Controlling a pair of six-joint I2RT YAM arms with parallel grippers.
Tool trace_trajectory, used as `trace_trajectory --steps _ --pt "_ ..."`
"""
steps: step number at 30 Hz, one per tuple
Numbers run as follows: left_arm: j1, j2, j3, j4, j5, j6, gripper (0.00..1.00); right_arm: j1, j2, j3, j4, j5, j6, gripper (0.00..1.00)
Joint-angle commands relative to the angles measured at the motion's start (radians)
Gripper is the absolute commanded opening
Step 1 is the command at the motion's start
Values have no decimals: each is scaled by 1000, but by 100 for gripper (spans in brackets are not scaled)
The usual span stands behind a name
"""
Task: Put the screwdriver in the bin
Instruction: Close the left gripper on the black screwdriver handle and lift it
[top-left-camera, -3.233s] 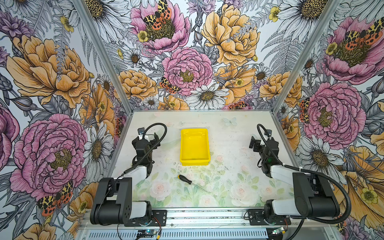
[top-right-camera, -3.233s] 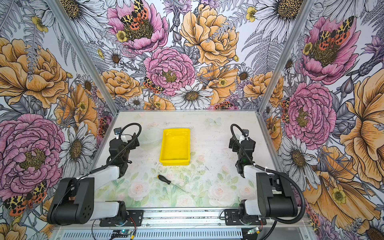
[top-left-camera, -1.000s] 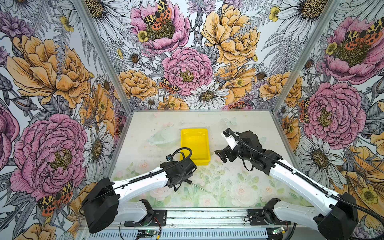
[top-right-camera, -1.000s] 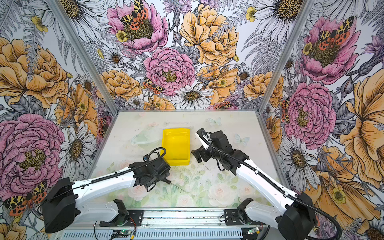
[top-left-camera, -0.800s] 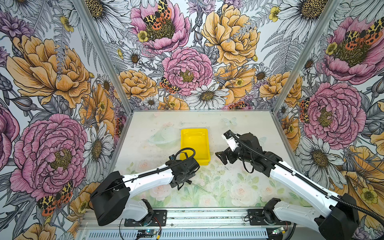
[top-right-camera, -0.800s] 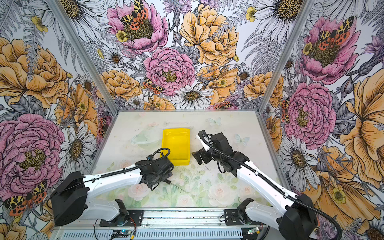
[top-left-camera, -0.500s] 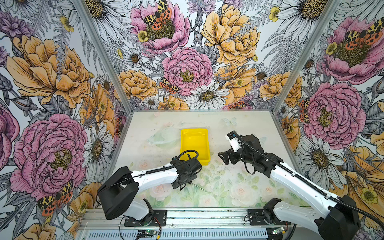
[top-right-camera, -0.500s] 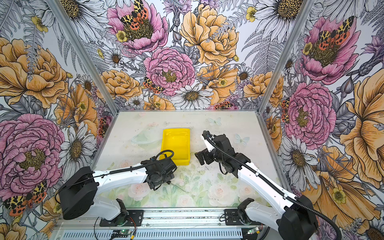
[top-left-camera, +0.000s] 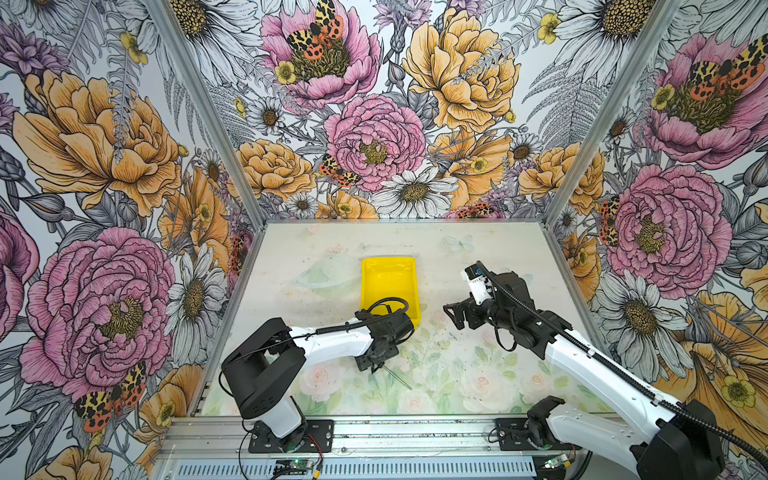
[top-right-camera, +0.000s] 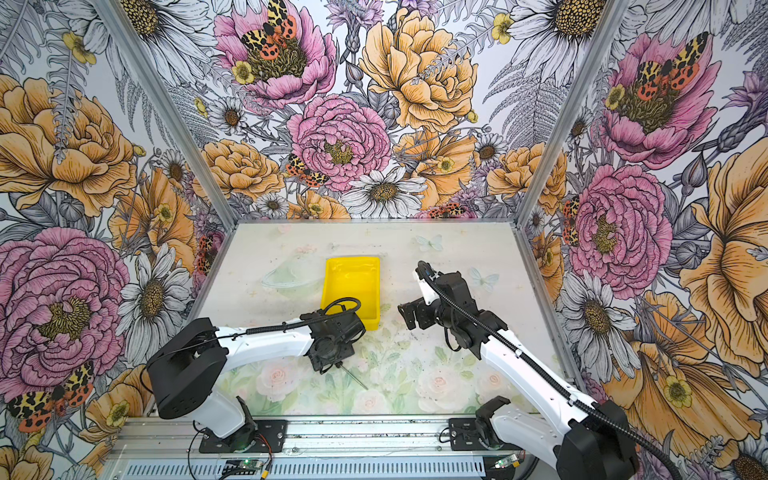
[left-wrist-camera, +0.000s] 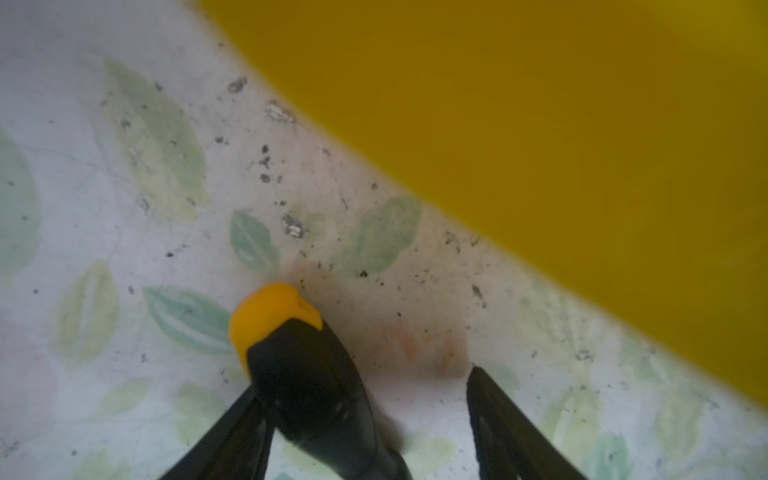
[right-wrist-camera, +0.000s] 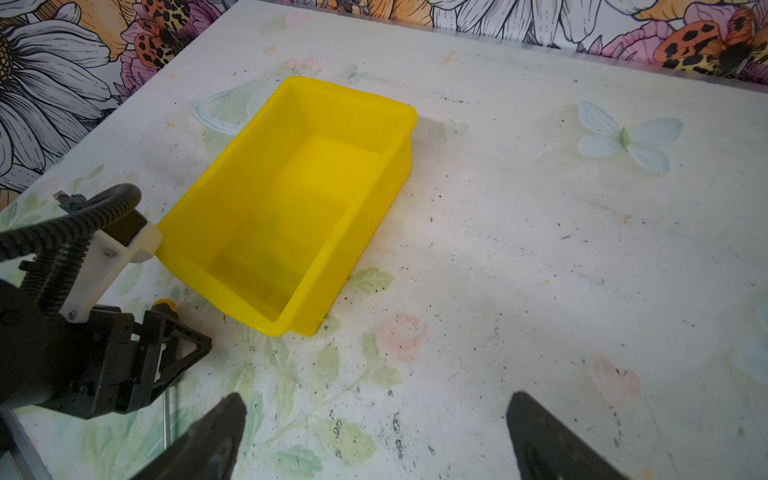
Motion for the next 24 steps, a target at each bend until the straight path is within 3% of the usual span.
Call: trace_trajectory --steps 1,15,18,24 --pt "9 8 -15 6 45 -12 64 -4 -8 14 23 -3 1 99" --pt "15 -53 -83 6 27 -22 15 -16 -35 1 20 -3 7 100" --pt "8 -91 -82 7 -33 -13 6 -16 -45 1 19 -1 -3 99" --pt "-2 -253 -47 -85 -117 63 2 -8 -51 -14 24 -16 4 99"
